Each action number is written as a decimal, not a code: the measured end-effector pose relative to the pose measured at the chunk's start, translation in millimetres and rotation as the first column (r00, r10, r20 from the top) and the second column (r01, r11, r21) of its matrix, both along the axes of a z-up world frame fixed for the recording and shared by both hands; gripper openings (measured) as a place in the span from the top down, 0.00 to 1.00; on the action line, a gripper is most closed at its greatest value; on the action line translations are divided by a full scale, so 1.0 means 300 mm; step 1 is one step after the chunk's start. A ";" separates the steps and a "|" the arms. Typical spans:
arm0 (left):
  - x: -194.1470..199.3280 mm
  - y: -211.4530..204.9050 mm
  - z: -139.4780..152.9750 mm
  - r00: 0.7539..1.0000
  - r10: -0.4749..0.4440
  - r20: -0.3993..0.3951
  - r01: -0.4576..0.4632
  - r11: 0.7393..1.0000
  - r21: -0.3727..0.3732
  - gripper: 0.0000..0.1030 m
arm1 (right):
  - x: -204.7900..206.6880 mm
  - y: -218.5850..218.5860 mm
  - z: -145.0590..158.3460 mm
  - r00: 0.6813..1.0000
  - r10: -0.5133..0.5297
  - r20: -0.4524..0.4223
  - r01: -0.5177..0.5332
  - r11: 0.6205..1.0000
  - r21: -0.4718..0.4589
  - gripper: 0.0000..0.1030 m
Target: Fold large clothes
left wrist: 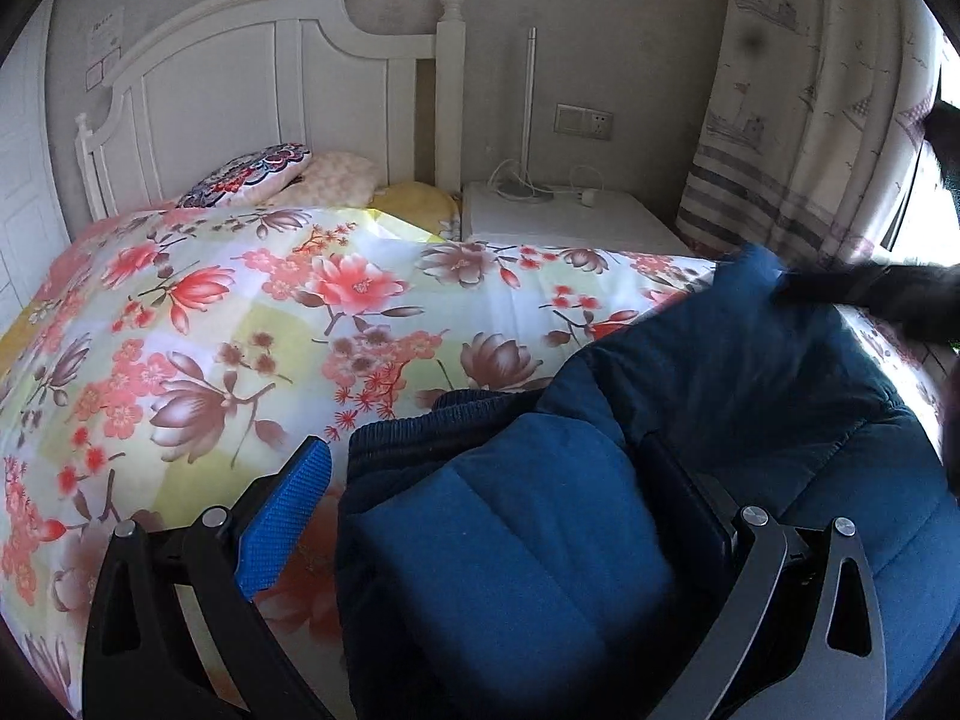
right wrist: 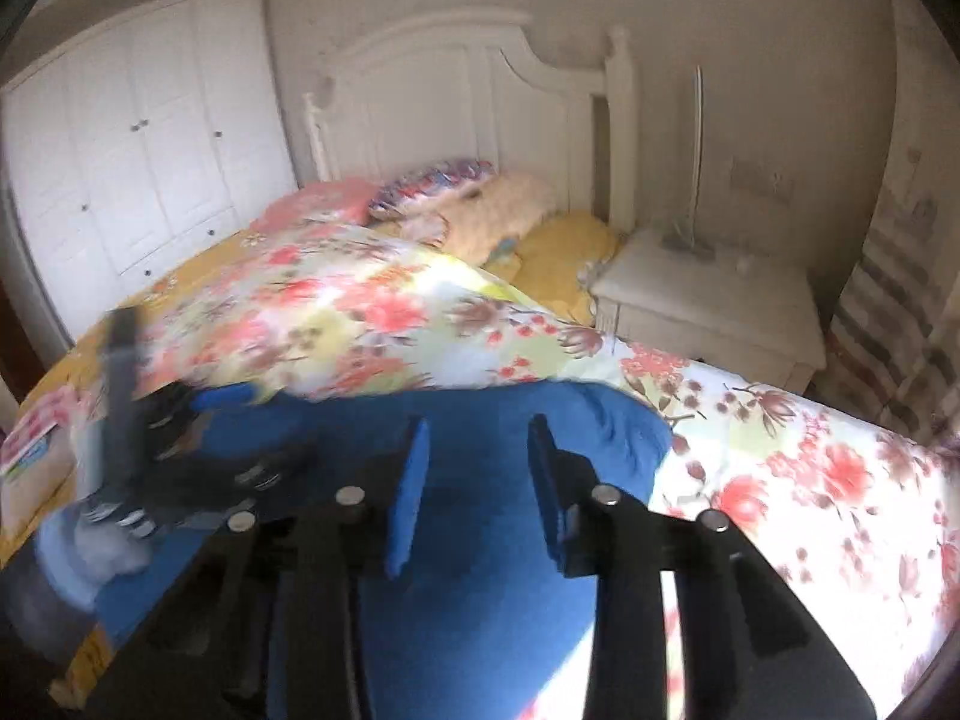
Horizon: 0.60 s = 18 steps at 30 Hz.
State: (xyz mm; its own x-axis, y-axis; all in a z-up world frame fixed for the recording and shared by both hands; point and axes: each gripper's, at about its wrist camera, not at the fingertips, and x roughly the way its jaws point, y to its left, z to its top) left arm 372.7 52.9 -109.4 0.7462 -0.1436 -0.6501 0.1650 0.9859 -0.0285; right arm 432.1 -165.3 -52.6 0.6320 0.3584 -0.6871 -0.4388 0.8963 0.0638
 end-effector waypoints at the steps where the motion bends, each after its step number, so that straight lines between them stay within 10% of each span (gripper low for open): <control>1: 0.004 0.006 -0.003 1.000 0.008 -0.008 -0.008 1.000 -0.006 0.04 | 0.044 0.024 -0.064 0.998 0.018 -0.059 -0.020 0.999 -0.035 0.68; 4: 0.020 0.024 -0.017 0.999 -0.001 -0.040 -0.001 0.999 -0.047 0.04 | 0.095 0.104 -0.169 0.994 0.040 -0.101 -0.054 0.987 -0.148 0.66; 11: 0.018 0.029 -0.022 0.999 -0.006 -0.042 0.003 0.998 -0.067 0.04 | 0.072 0.027 0.009 0.996 -0.092 0.023 0.094 0.988 -0.120 0.66; 14: 0.022 0.033 -0.026 0.999 -0.002 -0.050 -0.002 0.997 -0.072 0.04 | 0.133 0.039 -0.167 0.985 -0.065 -0.157 0.035 0.981 -0.189 0.66; 18: 0.020 0.037 -0.023 0.999 -0.001 -0.045 -0.002 0.997 -0.076 0.04 | 0.118 0.070 -0.120 0.986 -0.112 -0.120 0.082 0.969 -0.231 0.66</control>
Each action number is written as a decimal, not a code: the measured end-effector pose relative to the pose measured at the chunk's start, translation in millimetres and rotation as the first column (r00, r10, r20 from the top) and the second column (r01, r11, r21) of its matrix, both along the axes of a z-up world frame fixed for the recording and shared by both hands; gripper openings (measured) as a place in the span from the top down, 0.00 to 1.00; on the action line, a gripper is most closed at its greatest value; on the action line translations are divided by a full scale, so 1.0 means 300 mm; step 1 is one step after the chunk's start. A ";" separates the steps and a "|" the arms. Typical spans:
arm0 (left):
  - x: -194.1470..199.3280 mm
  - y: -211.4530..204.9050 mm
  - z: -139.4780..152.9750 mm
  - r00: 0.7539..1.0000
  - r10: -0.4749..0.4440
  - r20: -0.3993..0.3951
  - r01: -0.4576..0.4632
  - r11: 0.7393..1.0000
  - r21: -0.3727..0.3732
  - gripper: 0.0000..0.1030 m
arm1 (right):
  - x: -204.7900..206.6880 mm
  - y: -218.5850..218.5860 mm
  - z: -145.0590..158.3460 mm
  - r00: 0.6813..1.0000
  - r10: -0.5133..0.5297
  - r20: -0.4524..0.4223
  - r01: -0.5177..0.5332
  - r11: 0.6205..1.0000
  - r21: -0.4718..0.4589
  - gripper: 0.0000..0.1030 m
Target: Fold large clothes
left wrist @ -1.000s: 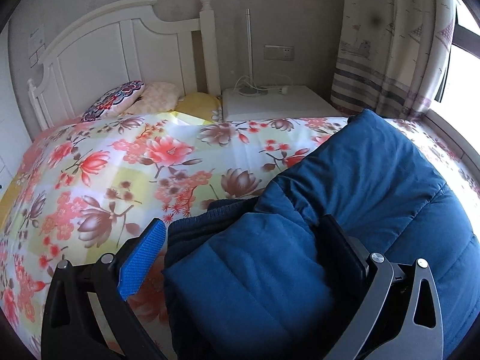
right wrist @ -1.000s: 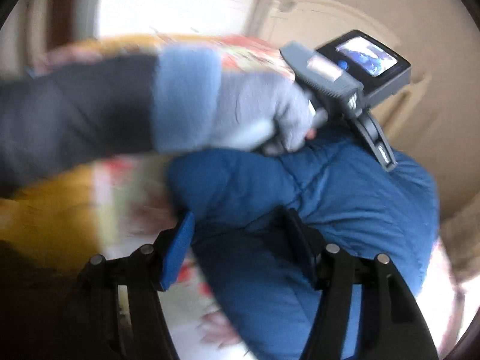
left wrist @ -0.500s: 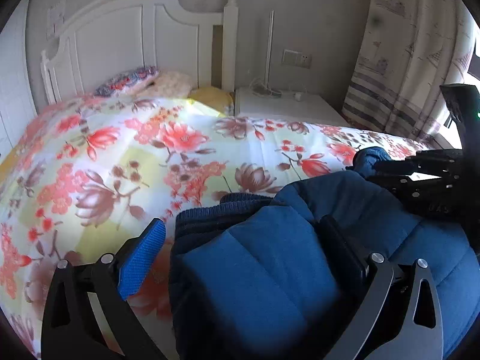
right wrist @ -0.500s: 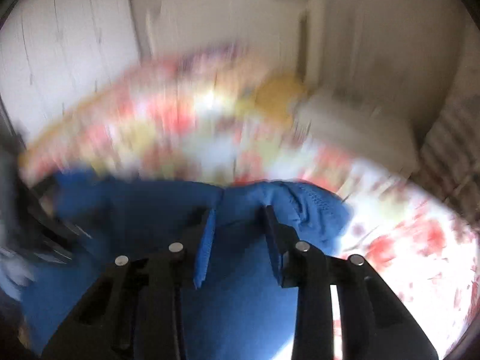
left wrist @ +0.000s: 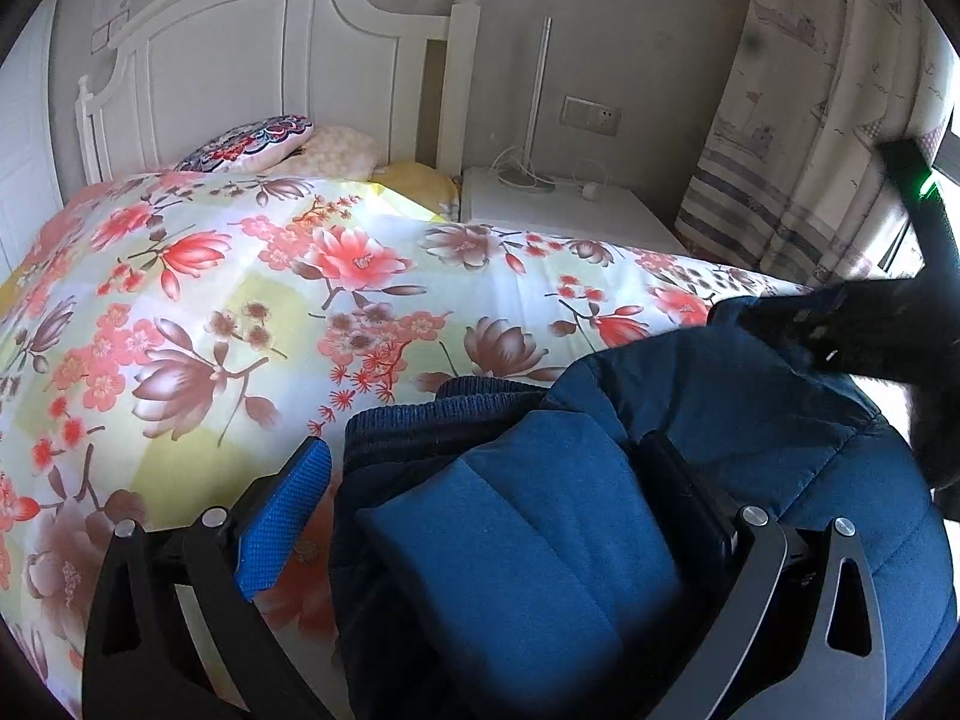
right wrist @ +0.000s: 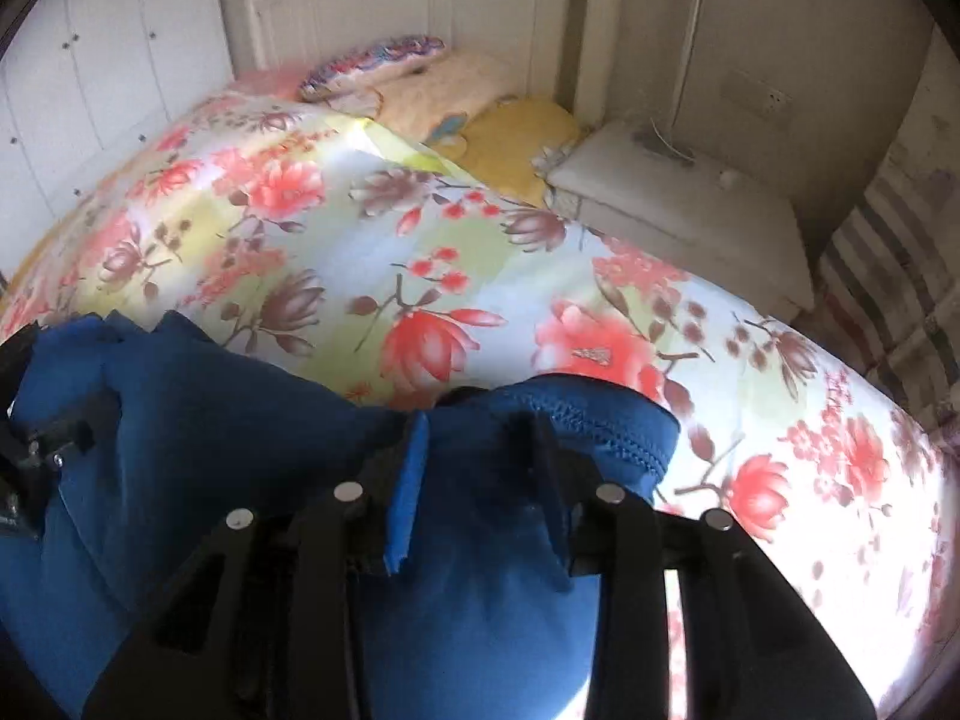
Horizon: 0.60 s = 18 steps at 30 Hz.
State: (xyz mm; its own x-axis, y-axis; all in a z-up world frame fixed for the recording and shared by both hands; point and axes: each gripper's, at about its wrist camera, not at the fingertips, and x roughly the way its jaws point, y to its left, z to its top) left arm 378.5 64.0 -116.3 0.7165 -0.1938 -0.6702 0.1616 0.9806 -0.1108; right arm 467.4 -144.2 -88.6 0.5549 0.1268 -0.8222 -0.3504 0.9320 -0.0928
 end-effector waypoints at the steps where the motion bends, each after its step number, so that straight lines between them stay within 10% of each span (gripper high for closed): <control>1: 0.000 0.001 0.000 1.000 -0.001 -0.001 0.001 1.000 -0.003 0.04 | -0.028 0.035 0.048 0.998 0.008 0.054 -0.006 0.999 -0.042 0.66; 4: 0.000 0.001 0.001 1.000 -0.001 -0.001 0.001 1.000 -0.007 0.04 | -0.116 0.120 0.126 0.984 0.112 0.140 -0.109 0.994 -0.031 0.61; 9: -0.070 0.066 0.071 0.997 0.062 0.036 -0.062 0.998 -0.022 0.04 | -0.074 0.182 -0.019 0.986 0.163 -0.037 -0.167 0.978 -0.127 0.58; 12: -0.254 0.172 0.168 0.983 0.134 0.124 -0.127 0.990 -0.063 0.05 | -0.119 0.196 0.048 0.983 0.184 0.011 -0.178 0.963 -0.201 0.58; 18: -0.671 0.176 0.226 0.974 0.067 0.215 -0.048 0.994 -0.093 0.05 | -0.247 0.314 0.213 0.934 0.346 0.092 -0.344 0.938 -0.030 0.55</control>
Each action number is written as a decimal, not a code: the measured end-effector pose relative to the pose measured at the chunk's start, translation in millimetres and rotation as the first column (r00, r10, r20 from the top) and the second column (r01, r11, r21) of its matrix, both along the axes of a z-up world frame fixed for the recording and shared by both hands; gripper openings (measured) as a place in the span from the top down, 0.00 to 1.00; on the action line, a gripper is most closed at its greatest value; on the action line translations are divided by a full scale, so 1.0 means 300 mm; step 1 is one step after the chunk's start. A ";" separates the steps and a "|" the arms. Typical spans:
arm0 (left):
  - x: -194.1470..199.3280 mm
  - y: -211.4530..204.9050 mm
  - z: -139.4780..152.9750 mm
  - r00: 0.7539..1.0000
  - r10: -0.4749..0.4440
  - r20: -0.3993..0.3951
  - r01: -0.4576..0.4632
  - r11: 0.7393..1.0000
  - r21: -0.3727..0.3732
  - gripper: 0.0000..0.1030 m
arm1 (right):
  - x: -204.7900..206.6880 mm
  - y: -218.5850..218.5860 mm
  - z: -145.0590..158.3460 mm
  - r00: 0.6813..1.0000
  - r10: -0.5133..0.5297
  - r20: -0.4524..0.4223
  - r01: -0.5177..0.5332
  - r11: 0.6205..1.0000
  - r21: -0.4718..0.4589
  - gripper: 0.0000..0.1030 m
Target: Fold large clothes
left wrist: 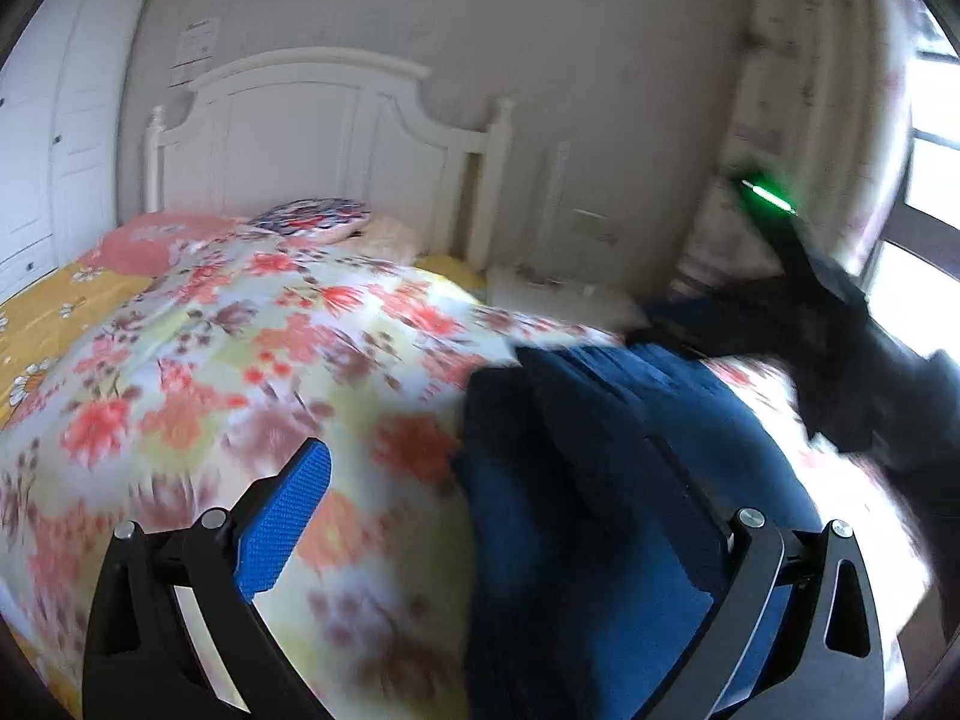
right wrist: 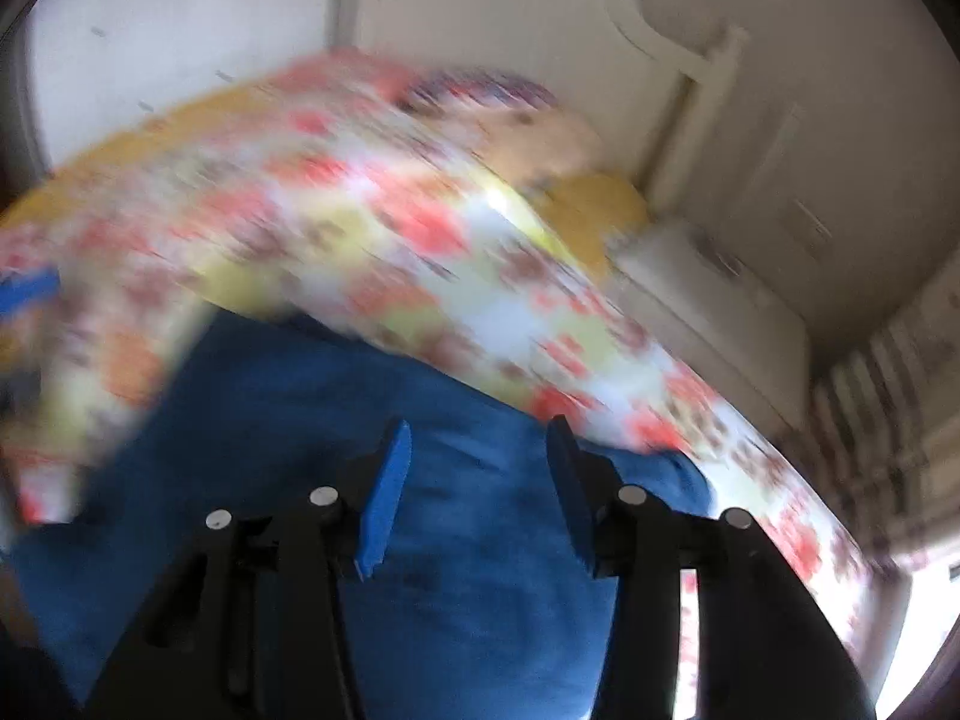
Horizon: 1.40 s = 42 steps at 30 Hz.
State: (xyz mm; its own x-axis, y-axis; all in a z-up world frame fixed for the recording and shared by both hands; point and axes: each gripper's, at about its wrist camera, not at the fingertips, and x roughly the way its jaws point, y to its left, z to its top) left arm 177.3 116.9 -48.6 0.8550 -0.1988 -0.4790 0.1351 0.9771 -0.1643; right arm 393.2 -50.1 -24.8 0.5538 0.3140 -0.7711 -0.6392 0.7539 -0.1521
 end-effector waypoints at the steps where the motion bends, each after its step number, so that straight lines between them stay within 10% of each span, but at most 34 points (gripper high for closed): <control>1: -0.022 -0.018 -0.014 1.000 -0.005 -0.006 0.006 1.000 0.015 0.05 | -0.015 0.035 0.005 1.000 0.031 0.001 -0.031 0.999 -0.005 0.55; 3: -0.042 -0.058 -0.060 0.999 -0.008 -0.036 0.010 0.999 0.043 0.05 | -0.044 0.145 -0.028 0.993 0.114 0.003 -0.113 0.990 -0.083 0.56; 7: 0.010 -0.116 -0.199 0.988 0.013 -0.151 0.001 0.995 0.095 0.04 | -0.036 0.301 -0.212 0.986 0.154 -0.061 -0.165 0.951 -0.263 0.94; 13: 0.007 -0.080 -0.257 0.980 -0.014 -0.200 0.016 1.000 0.008 0.04 | -0.086 0.336 -0.218 0.983 0.184 -0.009 -0.176 0.920 -0.350 0.97; 15: 0.005 -0.073 -0.264 0.980 -0.018 -0.199 0.018 1.000 0.000 0.04 | -0.129 0.270 -0.116 0.983 0.185 -0.012 -0.183 0.957 -0.224 0.88; 18: 0.011 -0.072 -0.270 0.979 -0.027 -0.203 0.025 1.000 -0.017 0.04 | -0.216 0.145 0.036 0.983 0.179 0.036 -0.177 0.983 -0.044 0.37; 22: 0.025 -0.072 -0.279 0.977 -0.041 -0.211 0.034 0.999 -0.035 0.04 | -0.268 0.069 0.064 0.985 0.166 0.039 -0.165 0.986 -0.014 0.36; 26: 0.030 -0.067 -0.291 0.974 -0.035 -0.223 0.028 0.999 -0.033 0.04 | -0.239 0.104 -0.143 0.988 0.149 -0.041 -0.153 0.978 -0.140 0.37; 35: 0.019 -0.064 -0.299 0.971 -0.029 -0.236 0.015 0.998 -0.060 0.04 | -0.440 -0.048 0.001 0.986 0.140 0.086 -0.145 0.988 0.053 0.38; 42: 0.019 -0.064 -0.298 0.968 -0.033 -0.250 0.020 0.998 -0.054 0.04 | -0.511 -0.123 -0.169 0.996 0.060 0.068 -0.062 0.998 0.028 0.36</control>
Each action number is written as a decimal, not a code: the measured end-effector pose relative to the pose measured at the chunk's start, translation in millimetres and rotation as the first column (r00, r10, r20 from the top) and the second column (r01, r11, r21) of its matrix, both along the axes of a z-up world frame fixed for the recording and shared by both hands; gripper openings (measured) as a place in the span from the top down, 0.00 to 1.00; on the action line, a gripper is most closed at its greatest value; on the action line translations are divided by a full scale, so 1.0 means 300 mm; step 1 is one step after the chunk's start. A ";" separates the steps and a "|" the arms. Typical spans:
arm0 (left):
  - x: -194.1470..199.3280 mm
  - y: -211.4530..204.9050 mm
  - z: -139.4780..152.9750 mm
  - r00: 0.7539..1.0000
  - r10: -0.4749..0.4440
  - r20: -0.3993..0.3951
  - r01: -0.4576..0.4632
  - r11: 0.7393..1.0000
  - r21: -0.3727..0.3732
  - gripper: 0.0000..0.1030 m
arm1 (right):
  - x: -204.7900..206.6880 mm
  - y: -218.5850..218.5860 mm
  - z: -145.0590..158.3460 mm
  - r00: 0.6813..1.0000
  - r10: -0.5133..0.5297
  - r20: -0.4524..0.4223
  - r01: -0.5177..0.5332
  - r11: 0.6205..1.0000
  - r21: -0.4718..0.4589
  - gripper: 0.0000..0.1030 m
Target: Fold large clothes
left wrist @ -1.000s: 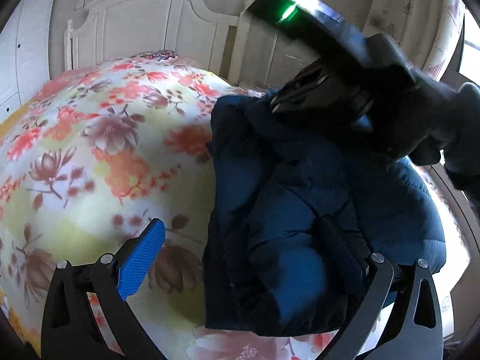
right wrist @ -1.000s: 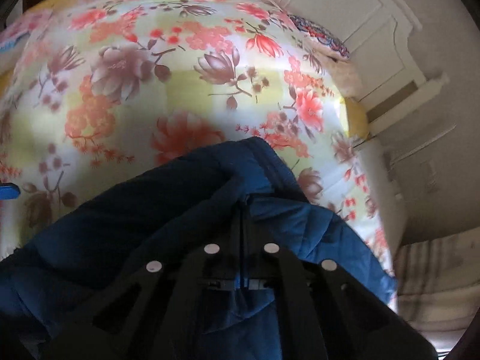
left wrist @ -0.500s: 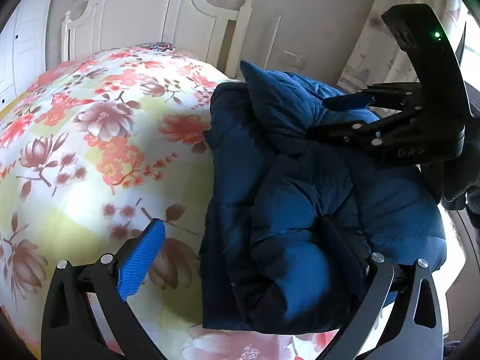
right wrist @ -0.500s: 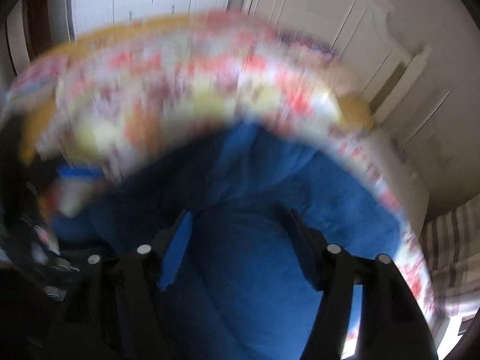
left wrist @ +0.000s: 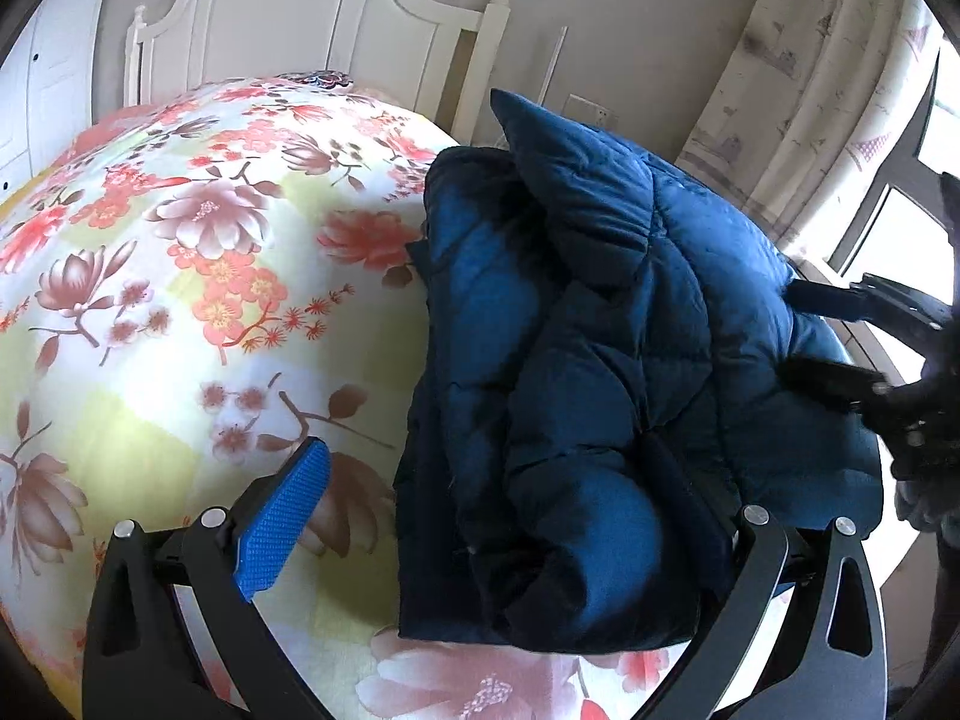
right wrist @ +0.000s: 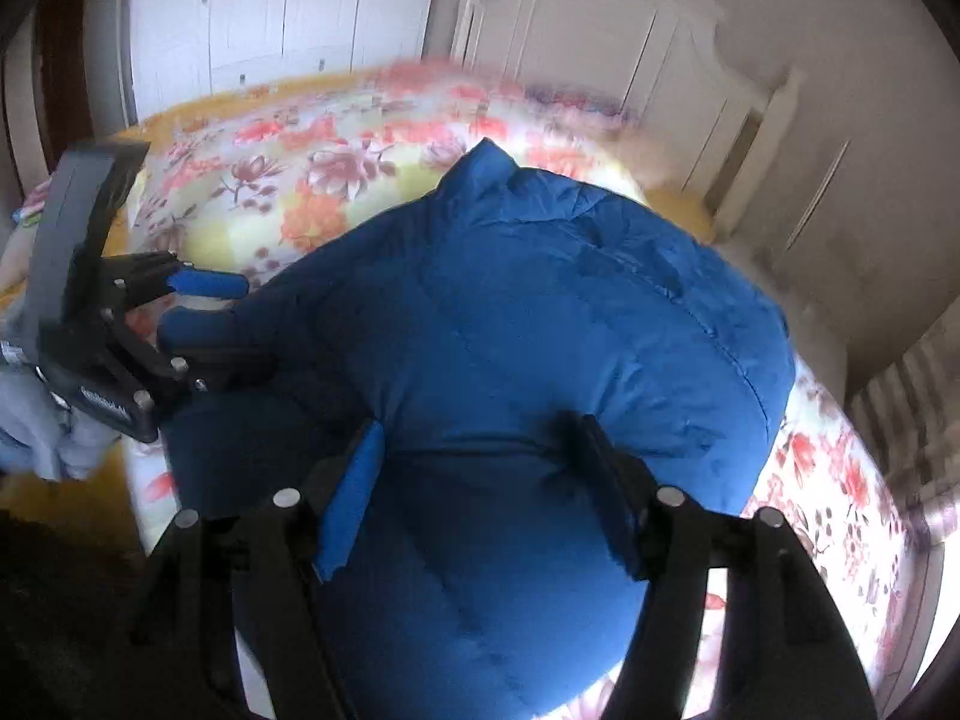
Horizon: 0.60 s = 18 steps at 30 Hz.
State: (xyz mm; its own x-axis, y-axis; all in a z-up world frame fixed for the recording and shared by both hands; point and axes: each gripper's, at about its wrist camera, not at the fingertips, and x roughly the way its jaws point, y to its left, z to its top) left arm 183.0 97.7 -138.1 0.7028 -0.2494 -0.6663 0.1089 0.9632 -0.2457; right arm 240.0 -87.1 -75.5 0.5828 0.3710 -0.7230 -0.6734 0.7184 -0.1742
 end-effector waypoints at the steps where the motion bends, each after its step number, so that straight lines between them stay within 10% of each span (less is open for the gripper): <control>1: -0.006 0.000 0.007 1.000 0.005 0.001 -0.005 1.000 0.008 0.04 | -0.012 -0.009 0.015 1.000 -0.016 0.003 0.016 1.000 0.009 0.37; 7: -0.027 0.006 0.015 1.000 0.021 0.003 -0.021 1.000 0.013 0.04 | -0.190 -0.165 0.069 0.988 -0.113 0.103 0.093 0.979 0.183 0.34; 10: -0.035 0.002 0.059 0.999 0.039 0.015 -0.039 0.999 0.038 0.04 | -0.183 -0.205 -0.024 0.989 -0.145 0.022 0.140 0.978 0.153 0.31; 15: -0.068 -0.049 0.266 0.985 0.017 0.172 -0.031 0.996 0.082 0.05 | -0.174 -0.269 -0.098 0.980 -0.192 -0.055 0.200 0.934 0.296 0.25; 18: -0.001 -0.168 0.410 0.964 -0.050 0.260 -0.012 0.972 0.234 0.05 | -0.174 -0.264 -0.105 0.980 -0.195 -0.046 0.200 0.937 0.288 0.23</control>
State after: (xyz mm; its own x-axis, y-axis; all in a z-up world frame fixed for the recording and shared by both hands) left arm 182.6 47.5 -15.2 0.8571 -0.1255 -0.4997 0.1580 0.9872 0.0232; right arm 187.7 -166.2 -107.1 0.6547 0.4444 -0.6115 -0.5138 0.8549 0.0712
